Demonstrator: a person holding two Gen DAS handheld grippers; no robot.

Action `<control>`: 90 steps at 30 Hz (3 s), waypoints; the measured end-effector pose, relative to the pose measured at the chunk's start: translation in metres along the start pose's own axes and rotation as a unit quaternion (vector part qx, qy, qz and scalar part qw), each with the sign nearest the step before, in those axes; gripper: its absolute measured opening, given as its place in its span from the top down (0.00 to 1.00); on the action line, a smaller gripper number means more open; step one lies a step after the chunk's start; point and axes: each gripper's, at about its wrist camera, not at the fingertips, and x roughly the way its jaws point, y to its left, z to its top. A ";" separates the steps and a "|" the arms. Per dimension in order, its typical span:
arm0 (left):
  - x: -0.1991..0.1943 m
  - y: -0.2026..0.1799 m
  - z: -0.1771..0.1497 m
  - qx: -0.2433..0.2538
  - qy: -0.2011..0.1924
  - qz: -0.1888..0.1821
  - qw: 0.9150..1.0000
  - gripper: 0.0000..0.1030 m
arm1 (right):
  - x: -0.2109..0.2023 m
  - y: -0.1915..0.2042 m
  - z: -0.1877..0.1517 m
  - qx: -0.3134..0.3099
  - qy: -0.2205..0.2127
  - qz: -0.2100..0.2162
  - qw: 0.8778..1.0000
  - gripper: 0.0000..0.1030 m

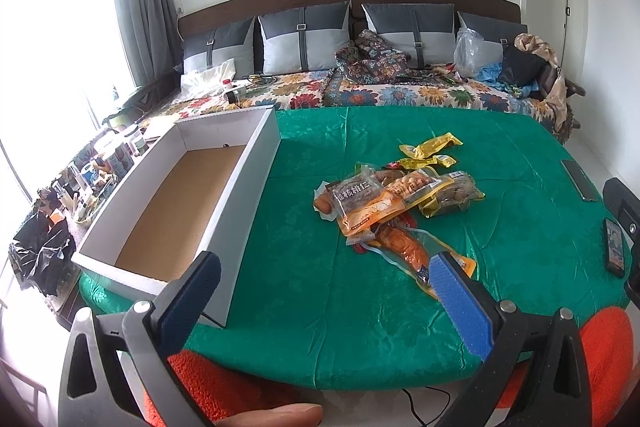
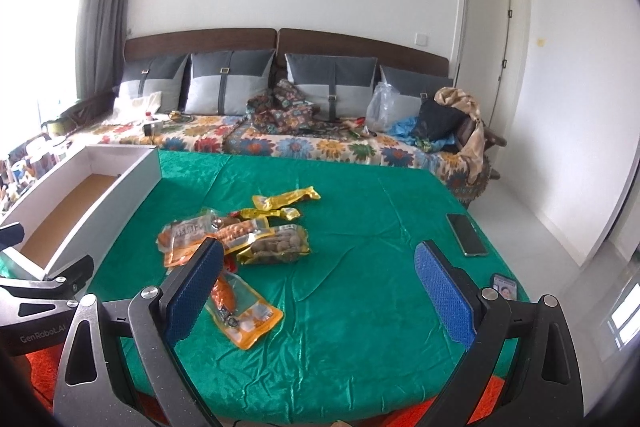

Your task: Organize snacks

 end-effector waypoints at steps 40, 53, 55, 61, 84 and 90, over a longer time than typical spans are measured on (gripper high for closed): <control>0.023 -0.025 -0.018 0.029 0.085 -0.064 0.994 0.00 | 0.020 0.006 -0.003 -0.108 0.117 -0.083 0.984 0.05; 0.022 -0.030 -0.021 0.050 0.084 -0.045 0.994 0.00 | 0.021 0.004 -0.003 -0.108 0.119 -0.085 0.983 0.05; 0.020 -0.031 -0.021 0.057 0.079 -0.039 0.994 0.00 | 0.021 0.004 -0.003 -0.107 0.118 -0.085 0.984 0.05; 0.013 -0.035 -0.021 0.077 0.064 -0.021 0.995 0.00 | 0.021 0.002 -0.005 -0.104 0.117 -0.083 0.984 0.05; 0.004 -0.039 -0.022 0.087 0.058 -0.026 0.994 0.00 | 0.012 -0.002 -0.003 -0.105 0.111 -0.081 0.985 0.05; 0.003 -0.039 -0.022 0.087 0.058 -0.026 0.994 0.00 | 0.011 -0.001 -0.002 -0.107 0.111 -0.081 0.985 0.05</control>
